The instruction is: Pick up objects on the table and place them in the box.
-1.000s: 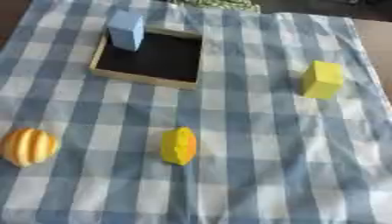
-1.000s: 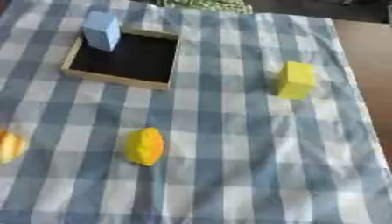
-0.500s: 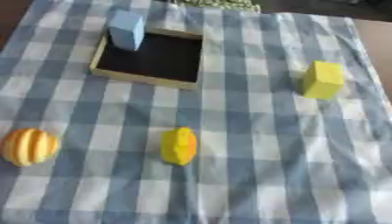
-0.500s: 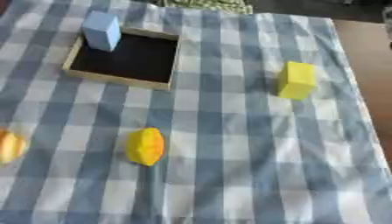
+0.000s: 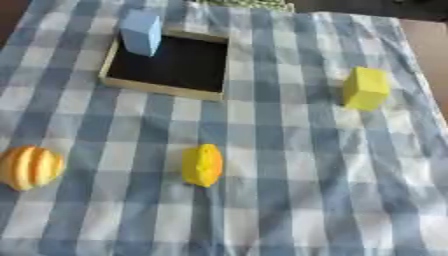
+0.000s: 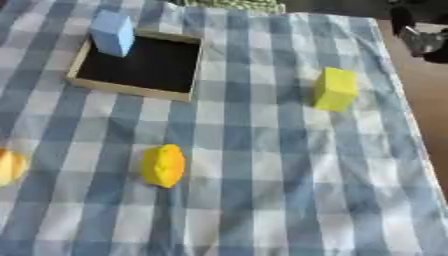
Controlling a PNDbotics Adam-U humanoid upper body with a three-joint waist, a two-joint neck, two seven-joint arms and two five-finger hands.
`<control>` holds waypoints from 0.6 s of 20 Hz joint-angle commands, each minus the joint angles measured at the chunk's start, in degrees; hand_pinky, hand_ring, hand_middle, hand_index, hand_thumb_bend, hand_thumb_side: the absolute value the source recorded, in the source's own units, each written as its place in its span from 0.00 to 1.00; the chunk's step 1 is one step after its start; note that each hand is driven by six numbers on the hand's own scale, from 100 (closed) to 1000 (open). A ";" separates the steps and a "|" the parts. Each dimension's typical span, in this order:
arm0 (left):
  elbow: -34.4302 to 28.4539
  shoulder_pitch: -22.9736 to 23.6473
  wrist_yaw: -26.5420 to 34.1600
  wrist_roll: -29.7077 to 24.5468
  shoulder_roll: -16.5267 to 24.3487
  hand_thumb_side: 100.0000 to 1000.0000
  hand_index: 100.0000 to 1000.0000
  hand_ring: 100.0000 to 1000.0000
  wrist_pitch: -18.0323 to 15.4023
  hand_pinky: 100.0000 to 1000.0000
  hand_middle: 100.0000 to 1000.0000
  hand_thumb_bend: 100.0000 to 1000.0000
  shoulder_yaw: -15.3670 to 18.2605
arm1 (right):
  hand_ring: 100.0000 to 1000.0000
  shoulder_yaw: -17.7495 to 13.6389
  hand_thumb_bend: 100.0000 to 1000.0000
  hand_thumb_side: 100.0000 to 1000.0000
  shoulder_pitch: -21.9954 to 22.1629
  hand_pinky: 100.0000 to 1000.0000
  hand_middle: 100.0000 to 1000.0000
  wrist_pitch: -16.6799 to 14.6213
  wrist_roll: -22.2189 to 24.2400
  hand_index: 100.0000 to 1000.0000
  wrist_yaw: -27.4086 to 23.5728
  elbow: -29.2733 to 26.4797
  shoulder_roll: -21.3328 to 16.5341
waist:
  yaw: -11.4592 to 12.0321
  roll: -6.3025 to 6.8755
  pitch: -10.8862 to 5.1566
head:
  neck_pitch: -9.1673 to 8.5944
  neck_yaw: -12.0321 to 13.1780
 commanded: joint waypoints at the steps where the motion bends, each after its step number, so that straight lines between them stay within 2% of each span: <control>1: -0.94 -0.48 -0.01 -0.12 2.17 0.51 0.85 0.71 0.01 0.92 0.65 0.00 0.25 | 0.97 1.11 0.00 0.15 -1.41 0.89 0.77 -1.68 3.03 0.89 2.60 2.57 -4.89 | 0.09 0.13 -1.15 | -0.28 -0.30; 12: -0.94 -0.70 0.19 -0.67 2.30 0.51 0.85 0.71 0.09 0.92 0.65 0.00 -0.18 | 0.99 6.25 0.00 0.23 -4.35 0.91 0.86 -5.05 11.94 0.92 7.02 7.59 -8.35 | 0.40 -0.08 -1.31 | -0.66 -0.26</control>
